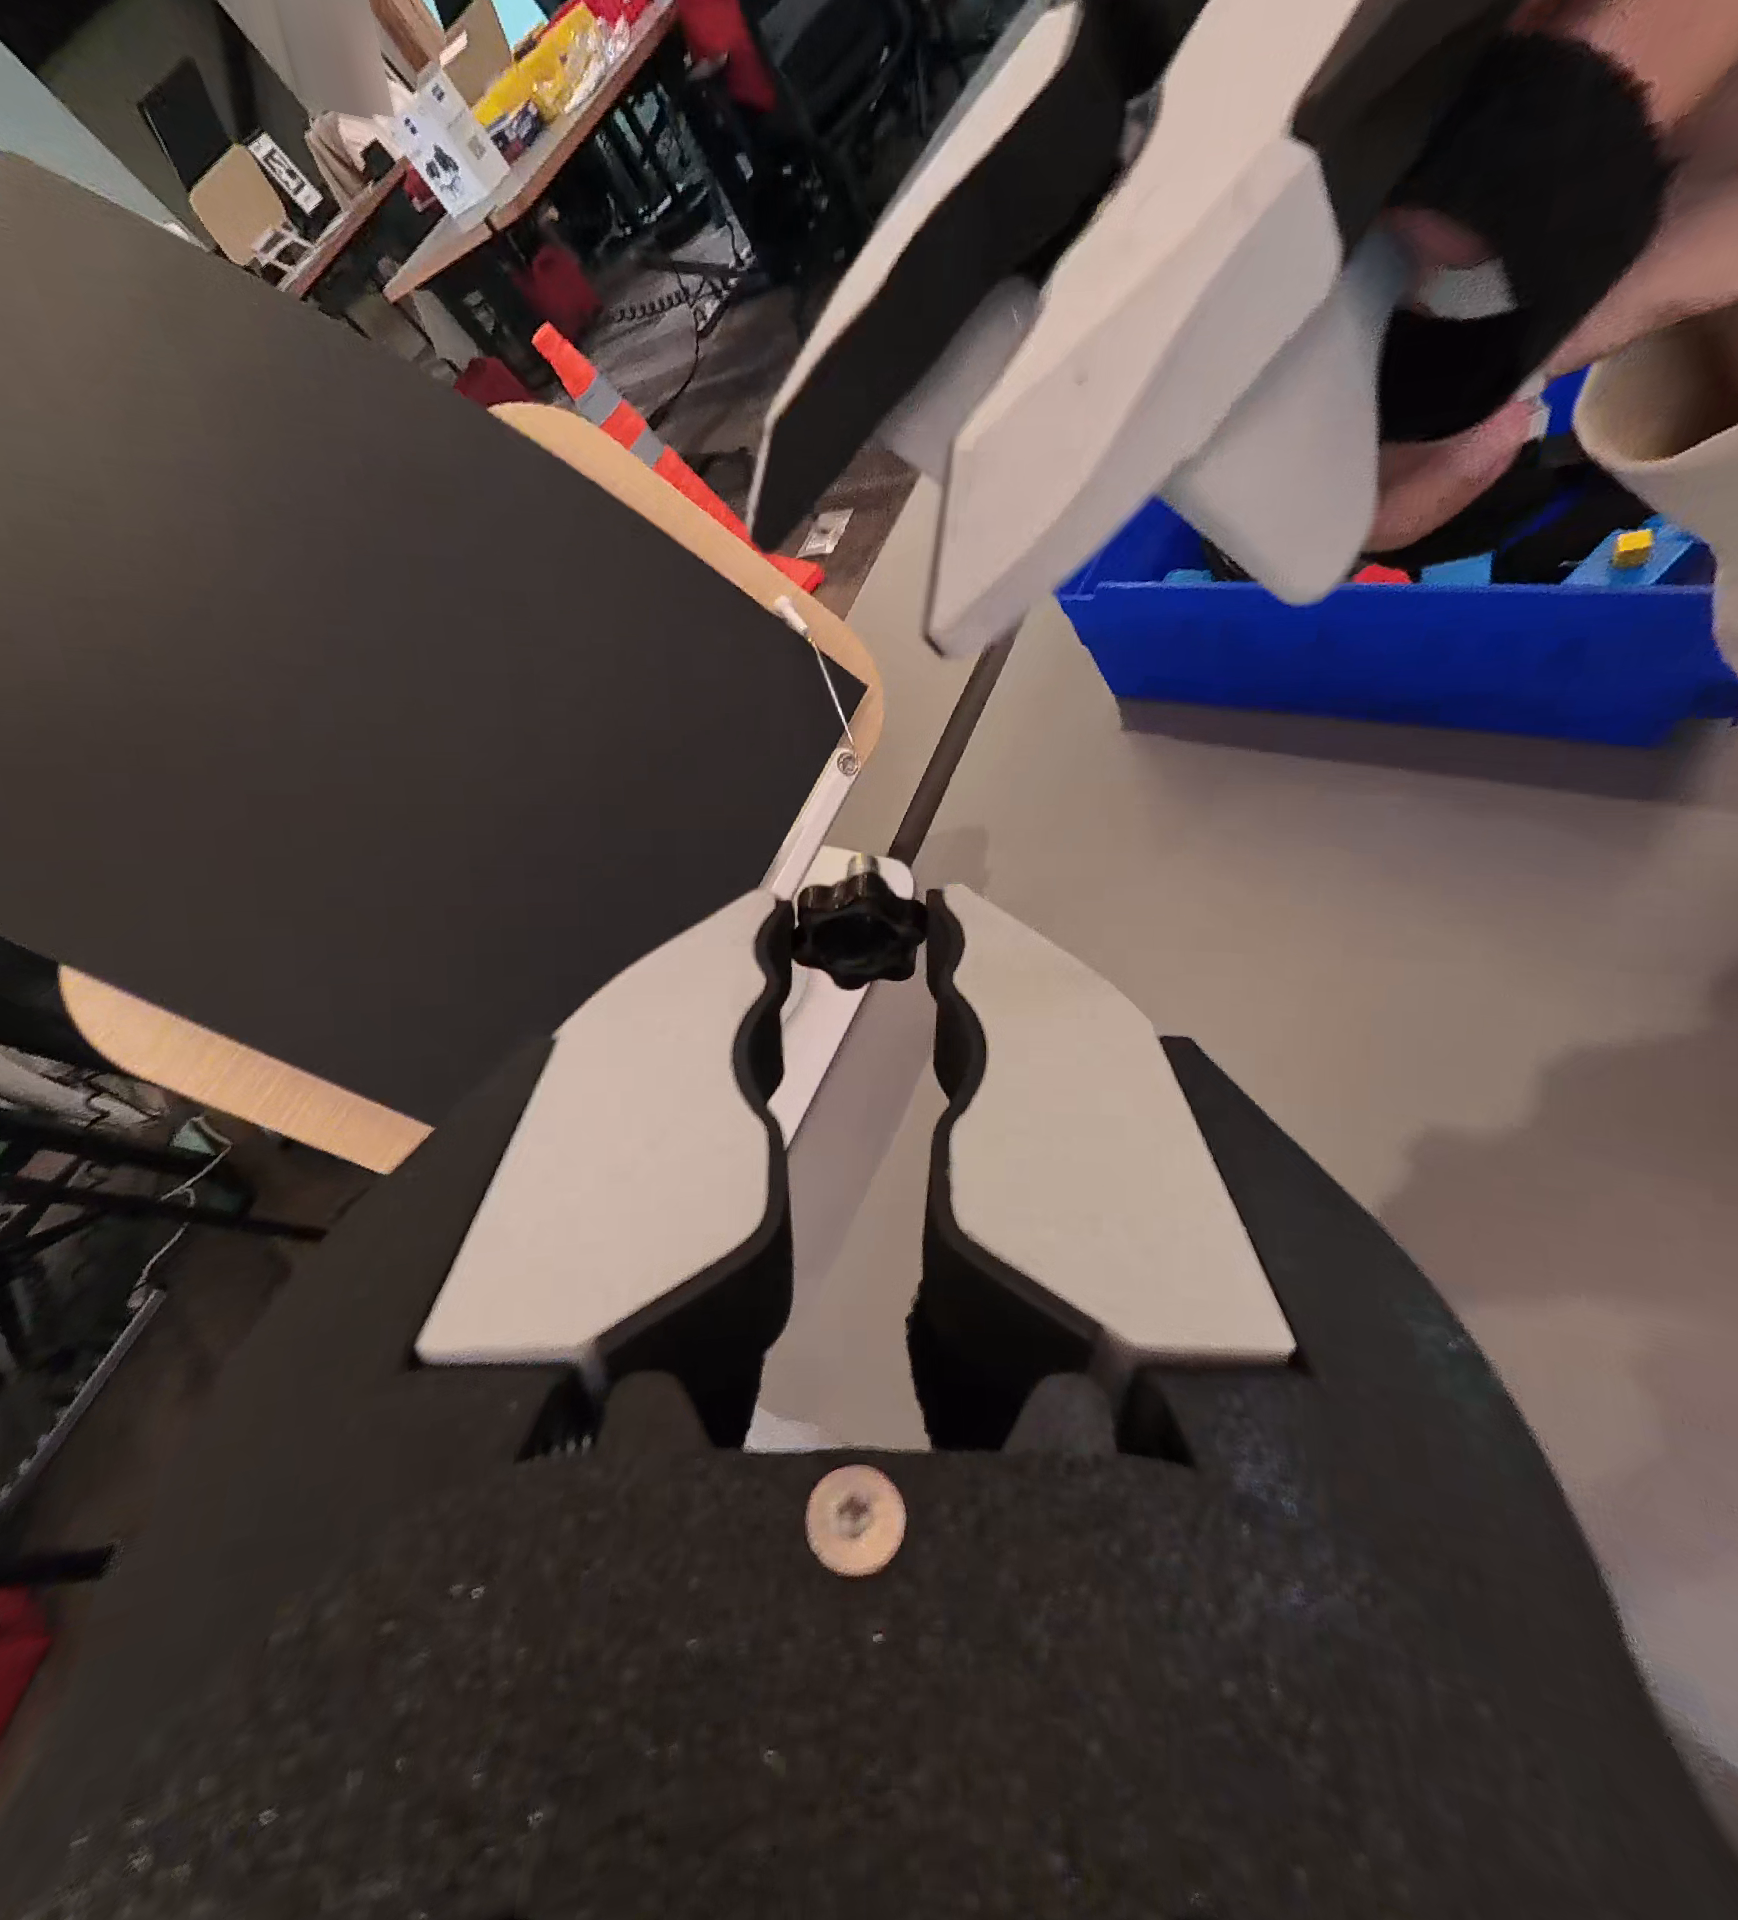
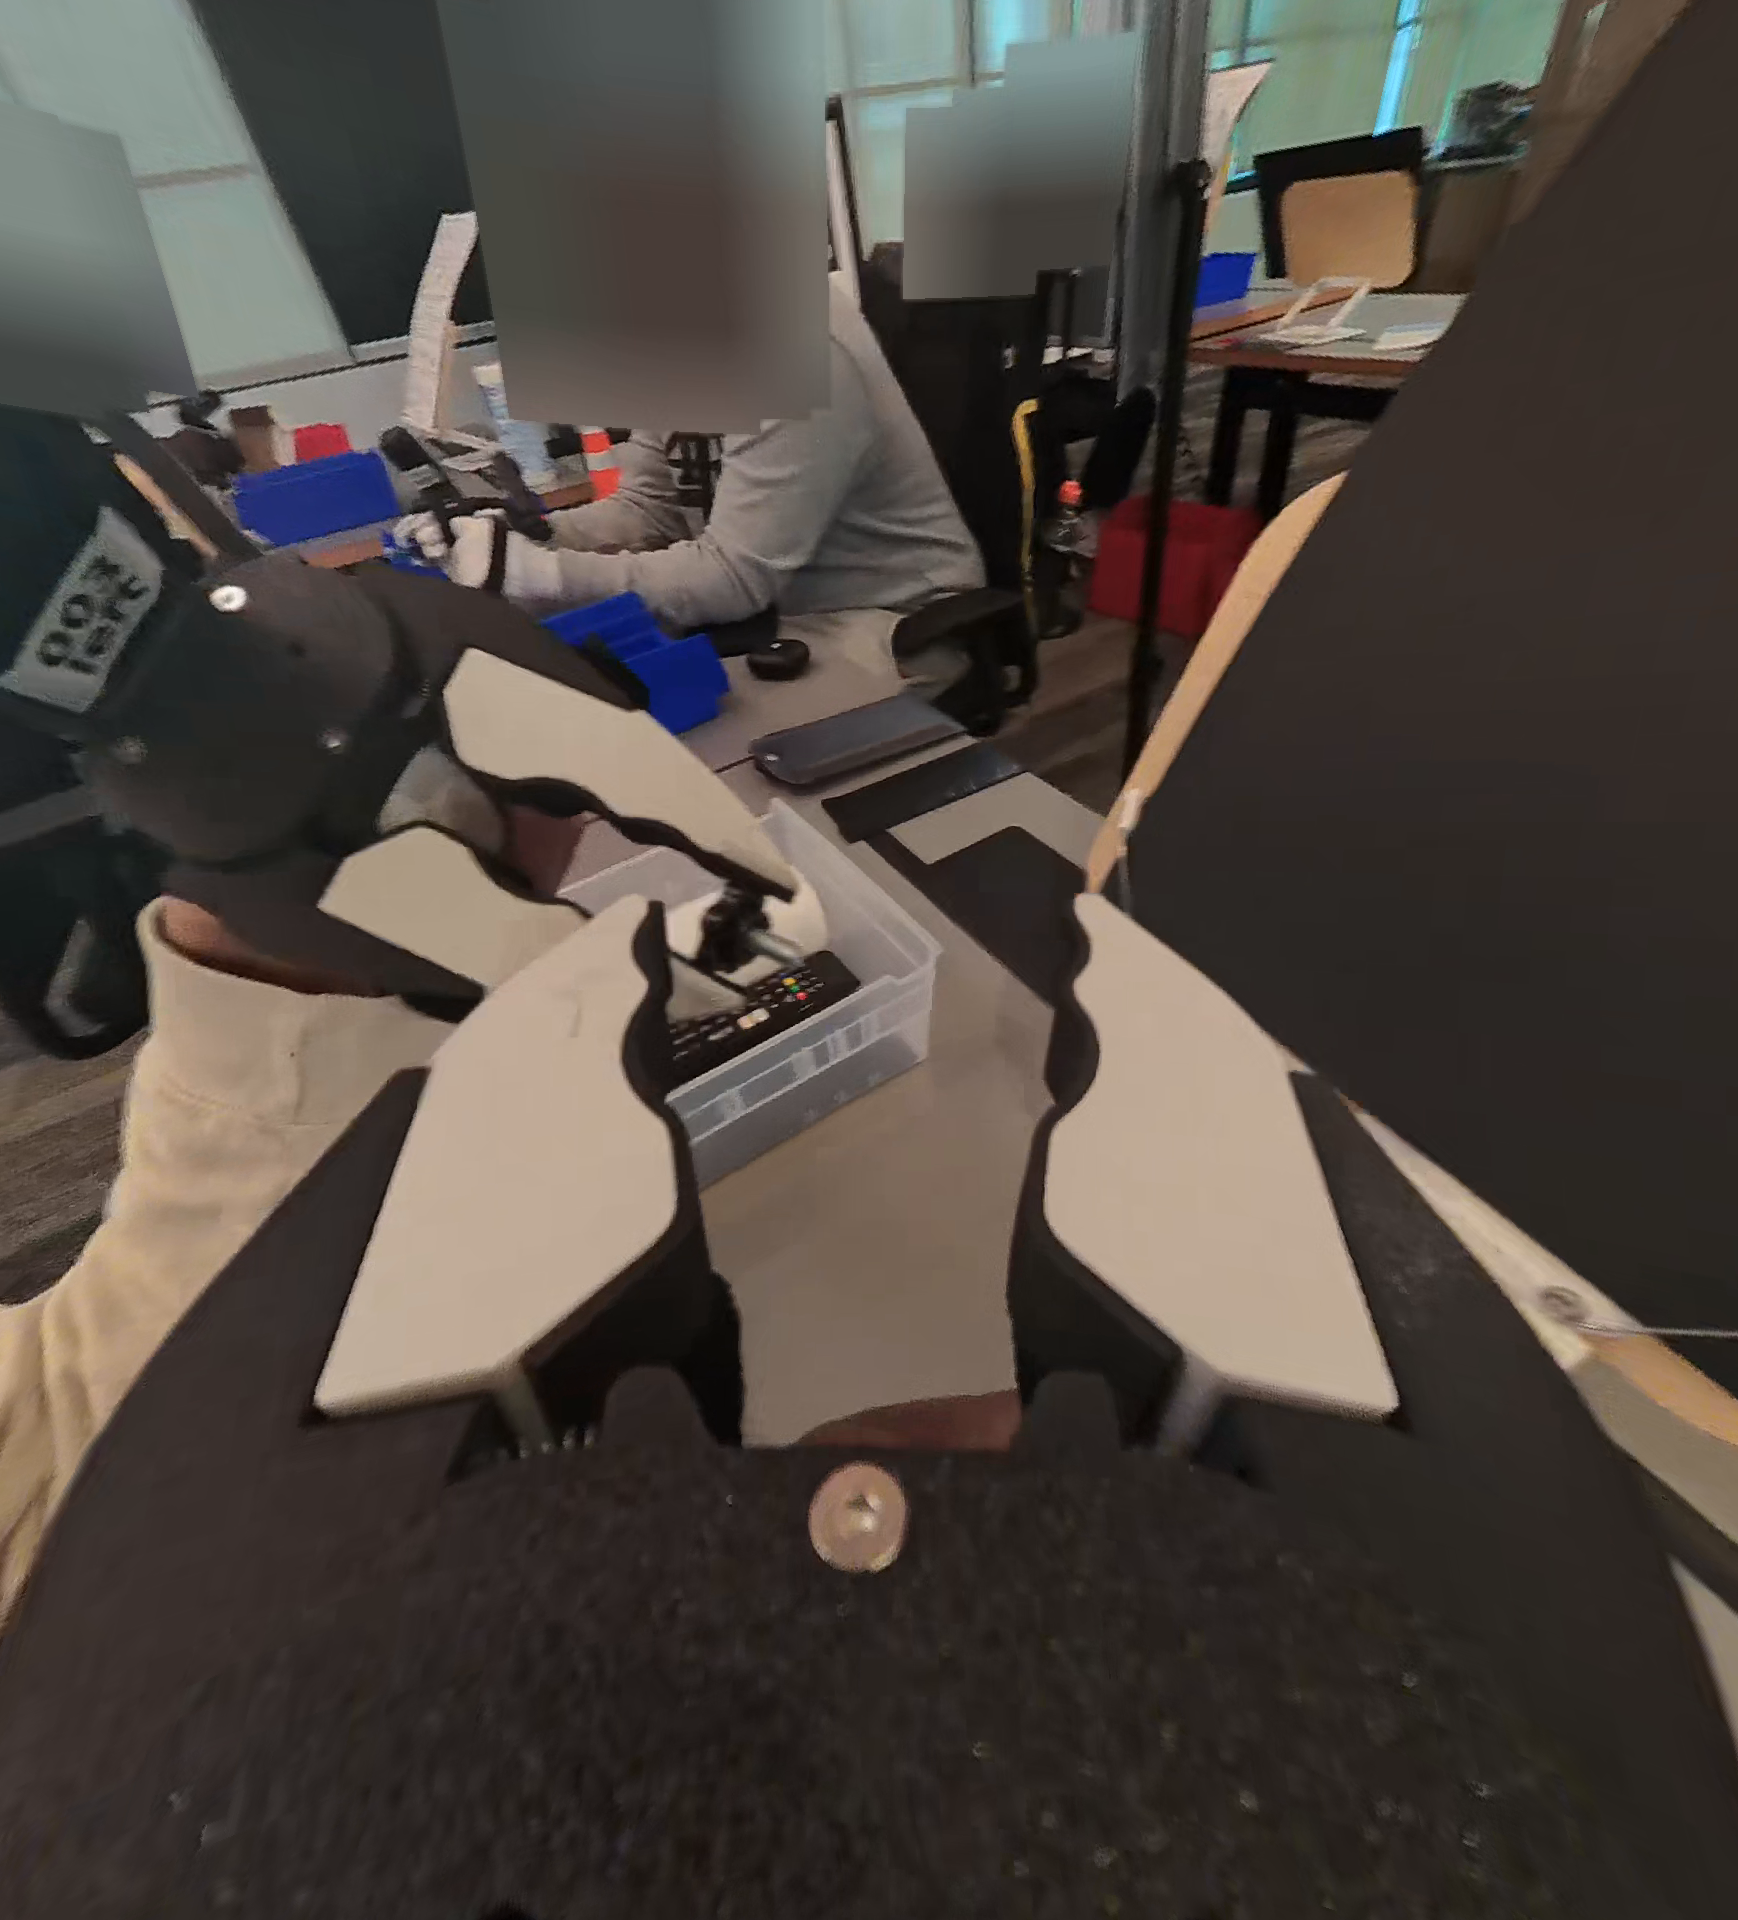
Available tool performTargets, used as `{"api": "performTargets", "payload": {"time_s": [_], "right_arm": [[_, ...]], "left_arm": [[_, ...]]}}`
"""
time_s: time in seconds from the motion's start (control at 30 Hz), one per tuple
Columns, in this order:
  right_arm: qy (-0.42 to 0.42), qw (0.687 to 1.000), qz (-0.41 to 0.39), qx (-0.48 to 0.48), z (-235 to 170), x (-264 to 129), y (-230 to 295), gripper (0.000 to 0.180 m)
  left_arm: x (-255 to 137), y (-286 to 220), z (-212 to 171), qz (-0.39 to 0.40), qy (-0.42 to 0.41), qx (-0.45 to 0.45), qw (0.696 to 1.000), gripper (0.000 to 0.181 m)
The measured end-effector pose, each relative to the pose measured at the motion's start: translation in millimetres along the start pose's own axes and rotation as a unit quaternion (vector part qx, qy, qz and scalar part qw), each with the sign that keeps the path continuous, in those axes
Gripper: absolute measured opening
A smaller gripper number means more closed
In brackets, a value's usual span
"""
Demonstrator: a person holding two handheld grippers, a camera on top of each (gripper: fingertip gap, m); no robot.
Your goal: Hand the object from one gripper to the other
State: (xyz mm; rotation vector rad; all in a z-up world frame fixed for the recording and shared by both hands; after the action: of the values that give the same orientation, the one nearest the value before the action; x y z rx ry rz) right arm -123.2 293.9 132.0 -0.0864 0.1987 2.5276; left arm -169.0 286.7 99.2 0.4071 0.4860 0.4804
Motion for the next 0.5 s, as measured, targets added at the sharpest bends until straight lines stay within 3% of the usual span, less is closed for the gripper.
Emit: {"api": "performTargets", "payload": {"time_s": [0.07, 0.33, 0.5], "right_arm": [[0.018, 1.000, 0.025, 0.006, -7.7, 5.6, 6.4, 0.070], [0.059, 0.998, 0.004, 0.023, -32.6, 33.4, -11.6, 0.070], [0.065, 0.997, 0.034, 0.032, -37.4, 43.6, -2.0, 0.052]], "left_arm": [[3.1, -0.1, -0.9, 0.009, 0.010, 0.010, 1.000, 0.024], [10.2, 9.9, -8.2, 0.124, 0.106, 0.140, 0.977, 0.024], [16.4, 3.0, -5.3, 0.132, 0.124, 0.171, 0.968, 0.024]]}}
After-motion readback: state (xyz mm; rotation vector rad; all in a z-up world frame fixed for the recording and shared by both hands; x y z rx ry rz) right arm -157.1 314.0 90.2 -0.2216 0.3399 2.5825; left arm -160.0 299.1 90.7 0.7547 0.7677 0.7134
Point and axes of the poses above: each gripper's, where its closed fingertips meet, x out along the fingers, z out of its top, y = z × x across the jaws, the point moved 1 cm from there along -x, back along the fingers, and after that the axes turned 4 degrees about -y, right-handed, at the moved point
